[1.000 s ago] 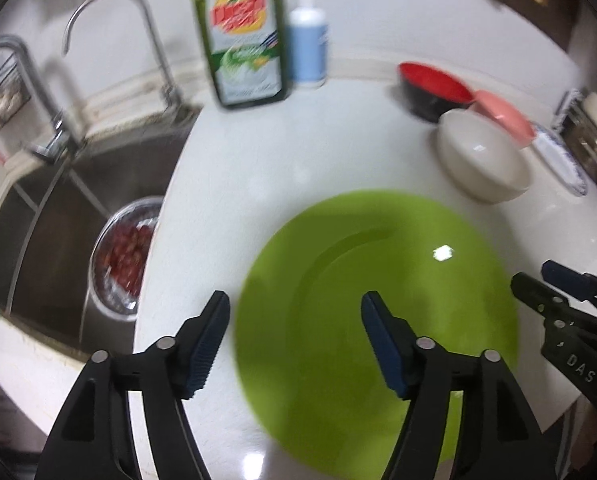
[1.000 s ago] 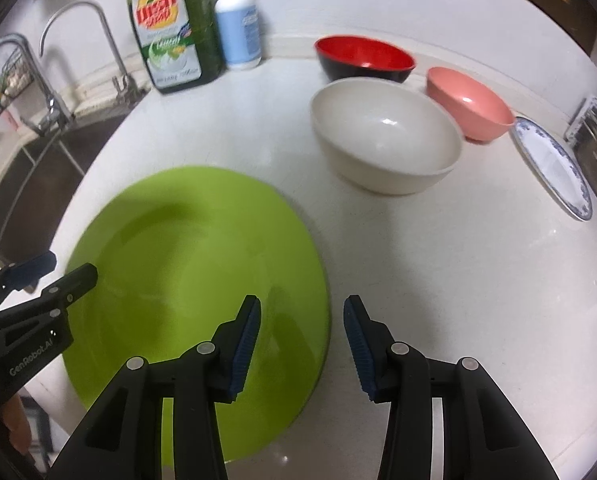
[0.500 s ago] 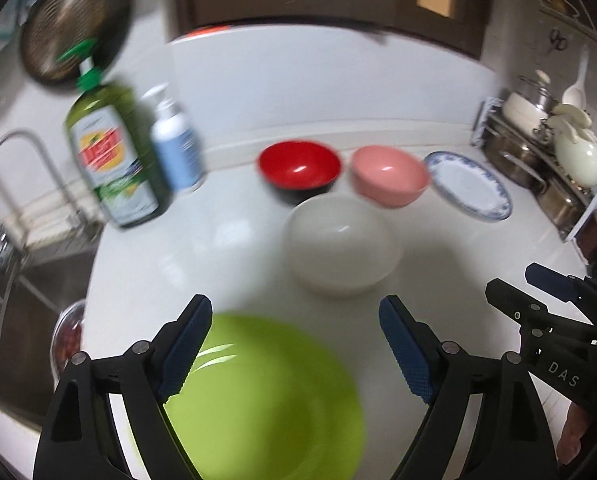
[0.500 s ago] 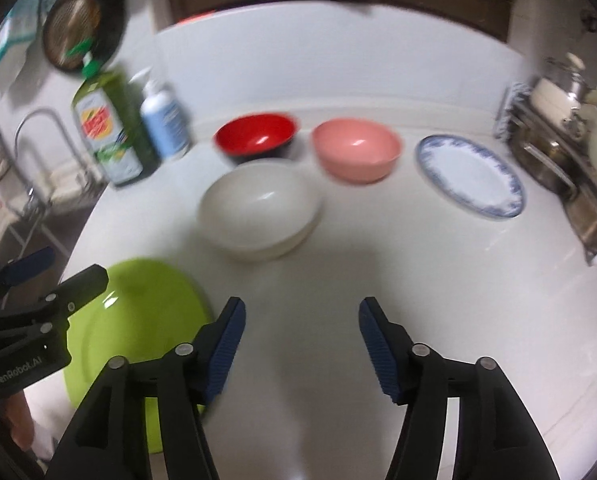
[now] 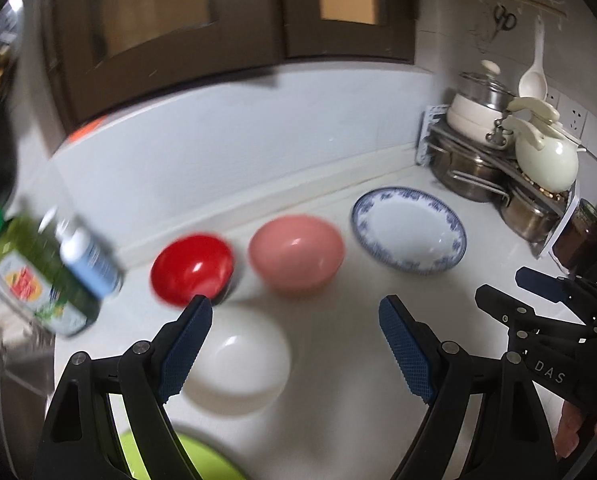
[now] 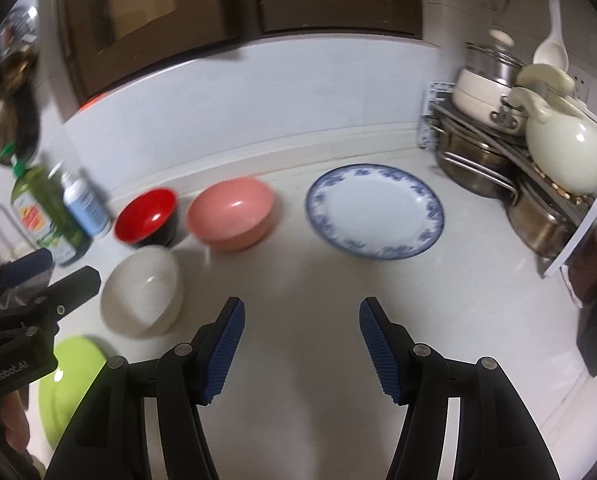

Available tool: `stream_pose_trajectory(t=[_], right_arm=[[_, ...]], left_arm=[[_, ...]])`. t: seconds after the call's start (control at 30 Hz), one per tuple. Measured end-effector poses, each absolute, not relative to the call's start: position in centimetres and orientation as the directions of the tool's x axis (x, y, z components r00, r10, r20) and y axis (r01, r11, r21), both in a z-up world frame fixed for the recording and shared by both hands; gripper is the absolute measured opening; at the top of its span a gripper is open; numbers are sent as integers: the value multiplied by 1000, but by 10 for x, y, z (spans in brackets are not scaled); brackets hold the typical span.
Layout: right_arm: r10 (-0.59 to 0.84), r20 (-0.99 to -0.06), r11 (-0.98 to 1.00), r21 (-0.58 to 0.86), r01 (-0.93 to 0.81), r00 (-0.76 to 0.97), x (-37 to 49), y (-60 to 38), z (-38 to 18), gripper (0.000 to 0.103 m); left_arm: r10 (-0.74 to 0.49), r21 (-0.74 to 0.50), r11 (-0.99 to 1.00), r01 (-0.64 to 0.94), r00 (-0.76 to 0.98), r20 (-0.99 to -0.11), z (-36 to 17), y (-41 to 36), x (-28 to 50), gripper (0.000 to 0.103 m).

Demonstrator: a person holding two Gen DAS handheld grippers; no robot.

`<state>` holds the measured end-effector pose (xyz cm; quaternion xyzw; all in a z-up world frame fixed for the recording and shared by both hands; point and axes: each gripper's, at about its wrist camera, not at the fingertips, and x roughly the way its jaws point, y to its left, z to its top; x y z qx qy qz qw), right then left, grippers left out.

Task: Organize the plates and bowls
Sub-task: 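Move both grippers toward the smaller blue-and-white plate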

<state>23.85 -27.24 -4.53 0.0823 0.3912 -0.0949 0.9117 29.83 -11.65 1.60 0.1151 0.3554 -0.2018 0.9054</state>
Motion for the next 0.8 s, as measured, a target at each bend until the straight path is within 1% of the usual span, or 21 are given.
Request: stream_pose_trajectory(t=[0.2, 0.4, 0.63, 0.8], right_arm=[[-164, -719, 953, 62, 297, 675, 262, -317, -38, 61], [-209, -719, 932, 59, 358, 662, 288, -361, -36, 61], [-214, -772, 903, 78, 423, 598, 335, -409, -51, 61], [-217, -813, 884, 72, 463, 540, 366, -433, -71, 61]], left_arm=[[-315, 91, 851, 517, 643, -698, 20, -165, 337, 86], [-322, 98, 818, 567, 592, -739, 7, -208, 384, 86], [-306, 72, 794, 604, 498, -811, -27, -255, 444, 85], [-282, 61, 780, 622, 437, -854, -55, -279, 476, 81]])
